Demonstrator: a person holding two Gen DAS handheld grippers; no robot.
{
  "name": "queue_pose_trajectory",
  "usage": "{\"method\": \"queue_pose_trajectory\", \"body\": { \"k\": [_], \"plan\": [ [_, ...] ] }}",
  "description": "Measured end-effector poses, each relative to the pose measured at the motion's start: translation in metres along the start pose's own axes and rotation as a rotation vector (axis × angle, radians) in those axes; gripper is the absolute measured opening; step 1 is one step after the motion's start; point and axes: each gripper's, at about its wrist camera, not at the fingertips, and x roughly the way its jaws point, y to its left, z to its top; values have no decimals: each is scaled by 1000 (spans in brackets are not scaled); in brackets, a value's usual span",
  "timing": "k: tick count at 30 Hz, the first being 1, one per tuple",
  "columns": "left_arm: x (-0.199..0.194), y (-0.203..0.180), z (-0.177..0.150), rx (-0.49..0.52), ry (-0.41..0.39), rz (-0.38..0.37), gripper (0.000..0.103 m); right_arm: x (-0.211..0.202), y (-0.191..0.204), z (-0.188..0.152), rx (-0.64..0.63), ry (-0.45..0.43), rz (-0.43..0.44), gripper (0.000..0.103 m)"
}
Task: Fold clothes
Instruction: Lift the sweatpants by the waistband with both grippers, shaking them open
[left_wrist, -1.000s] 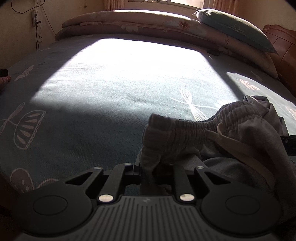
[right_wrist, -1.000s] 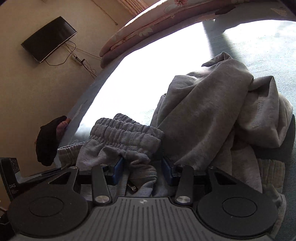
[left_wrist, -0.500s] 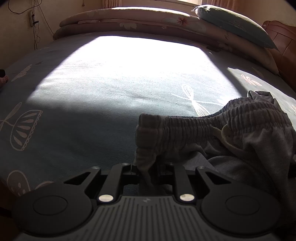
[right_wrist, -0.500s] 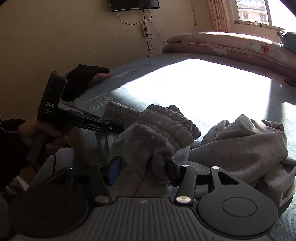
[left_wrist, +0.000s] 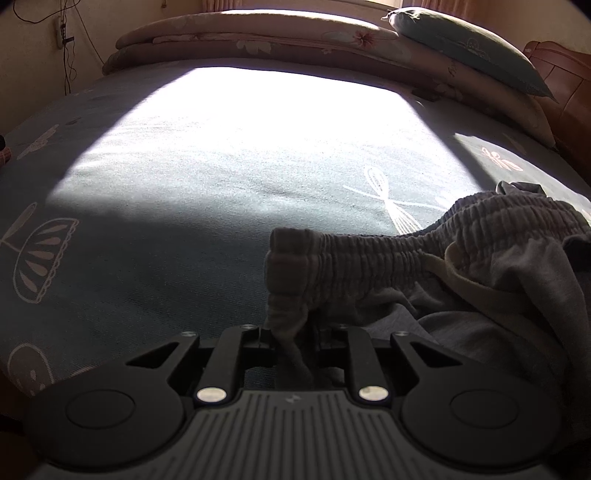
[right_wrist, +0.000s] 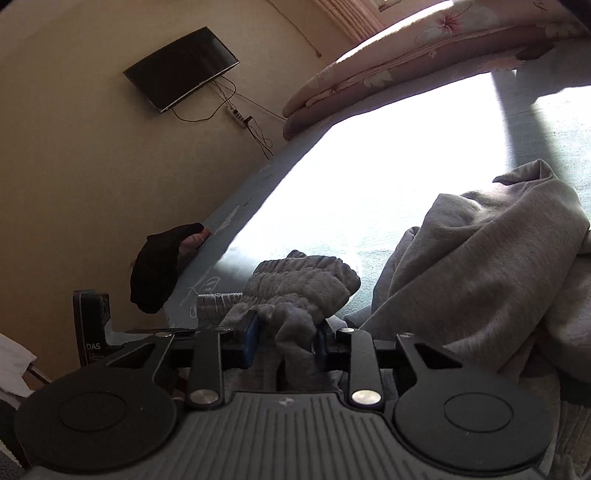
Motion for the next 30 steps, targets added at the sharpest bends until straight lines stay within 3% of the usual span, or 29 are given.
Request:
{"method": "queue_pose_trajectory", "body": {
  "k": [4, 7, 11, 20, 30],
  "plan": [
    [-11, -3, 5, 12, -39, -23, 12, -22, 27, 2, -139, -8, -128, 20],
    [-23, -4, 11, 23, -70, -50, 12, -38, 42, 4, -192, -3, -245, 17],
    [-41, -13, 29, 84, -125, -75, 12, -62, 58, 5, -227, -13, -331, 14],
    [-95, -58, 80, 274, -296, -140, 12, -112, 111, 12, -390, -26, -510, 12],
    [-128, -119, 138, 425, -457, -159, 12, -169, 159, 23, -466, -122, -616, 11]
  ]
}}
